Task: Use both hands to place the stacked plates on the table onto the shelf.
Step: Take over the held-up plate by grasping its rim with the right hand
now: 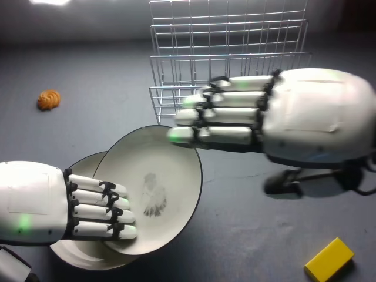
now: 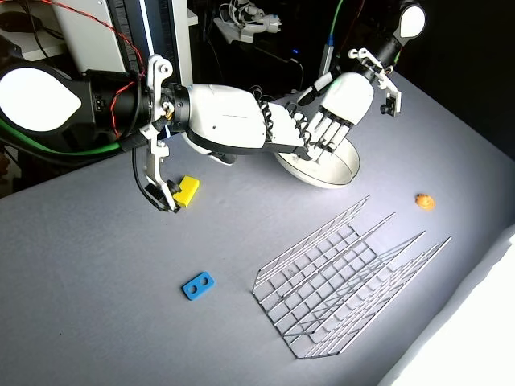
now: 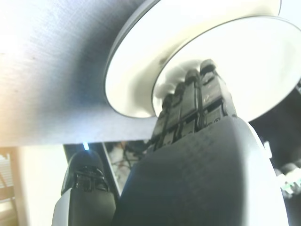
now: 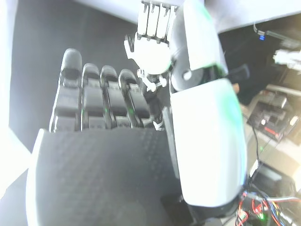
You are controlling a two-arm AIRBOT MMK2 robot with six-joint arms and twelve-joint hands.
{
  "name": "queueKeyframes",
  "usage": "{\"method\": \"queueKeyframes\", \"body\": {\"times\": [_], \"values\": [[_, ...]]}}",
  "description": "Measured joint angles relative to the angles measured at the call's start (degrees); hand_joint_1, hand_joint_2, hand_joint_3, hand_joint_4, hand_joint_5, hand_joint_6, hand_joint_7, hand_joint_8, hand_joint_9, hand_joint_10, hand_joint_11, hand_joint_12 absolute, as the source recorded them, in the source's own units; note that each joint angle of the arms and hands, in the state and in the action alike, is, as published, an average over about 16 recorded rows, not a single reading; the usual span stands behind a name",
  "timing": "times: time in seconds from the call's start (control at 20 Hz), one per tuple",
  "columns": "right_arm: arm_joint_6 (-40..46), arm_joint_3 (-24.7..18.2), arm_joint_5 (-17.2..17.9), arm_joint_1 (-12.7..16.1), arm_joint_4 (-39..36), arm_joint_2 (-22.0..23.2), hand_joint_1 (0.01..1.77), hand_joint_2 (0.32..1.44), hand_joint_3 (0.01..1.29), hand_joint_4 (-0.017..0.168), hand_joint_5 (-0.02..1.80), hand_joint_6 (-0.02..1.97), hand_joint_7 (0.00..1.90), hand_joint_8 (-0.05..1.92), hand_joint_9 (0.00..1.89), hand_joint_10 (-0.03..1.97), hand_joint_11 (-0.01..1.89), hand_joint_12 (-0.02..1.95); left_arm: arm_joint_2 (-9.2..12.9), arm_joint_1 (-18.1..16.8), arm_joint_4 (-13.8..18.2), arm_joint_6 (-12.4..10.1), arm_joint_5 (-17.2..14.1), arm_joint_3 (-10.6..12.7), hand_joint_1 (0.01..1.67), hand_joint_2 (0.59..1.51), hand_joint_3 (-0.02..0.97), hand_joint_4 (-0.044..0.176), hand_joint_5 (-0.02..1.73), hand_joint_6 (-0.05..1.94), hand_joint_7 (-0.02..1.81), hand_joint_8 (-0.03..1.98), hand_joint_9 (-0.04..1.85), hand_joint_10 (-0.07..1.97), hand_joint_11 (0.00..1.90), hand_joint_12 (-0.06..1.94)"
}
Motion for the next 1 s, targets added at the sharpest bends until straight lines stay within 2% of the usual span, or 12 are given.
{"method": "queueKeyframes", "body": {"times": [0.35, 0.75, 1.0], "values": [[-7.61, 2.96, -1.03, -0.07, 3.07, -6.39, 1.12, 1.02, 0.02, -0.001, 0.04, 0.02, 0.02, 0.02, 0.02, 0.01, 0.02, 0.26, -0.37, -0.50, -2.29, -0.02, 2.08, -1.47, 0.02, 1.123, 0.011, -0.002, 0.00, -0.01, 0.00, -0.01, 0.02, 0.01, 0.02, -0.01], [-14.93, 7.13, -3.48, 0.05, 3.54, -13.24, 1.06, 1.03, 0.02, -0.002, 0.05, 0.02, 0.03, 0.02, 0.02, 0.01, 0.02, 0.13, -0.60, -0.93, -3.43, -0.02, 3.17, -2.22, 0.02, 1.123, 0.011, -0.002, 0.01, -0.01, 0.00, -0.01, 0.02, 0.01, 0.02, -0.01], [-19.72, 9.48, -5.36, 0.03, 3.76, -16.88, 1.07, 1.03, 0.02, -0.002, 0.09, 0.02, 0.06, 0.02, 0.04, 0.01, 0.02, 0.28, -0.63, -0.89, -3.78, -0.03, 3.28, -2.33, 0.02, 1.123, 0.011, -0.002, 0.01, -0.01, 0.00, -0.01, 0.02, 0.01, 0.02, -0.01]]}}
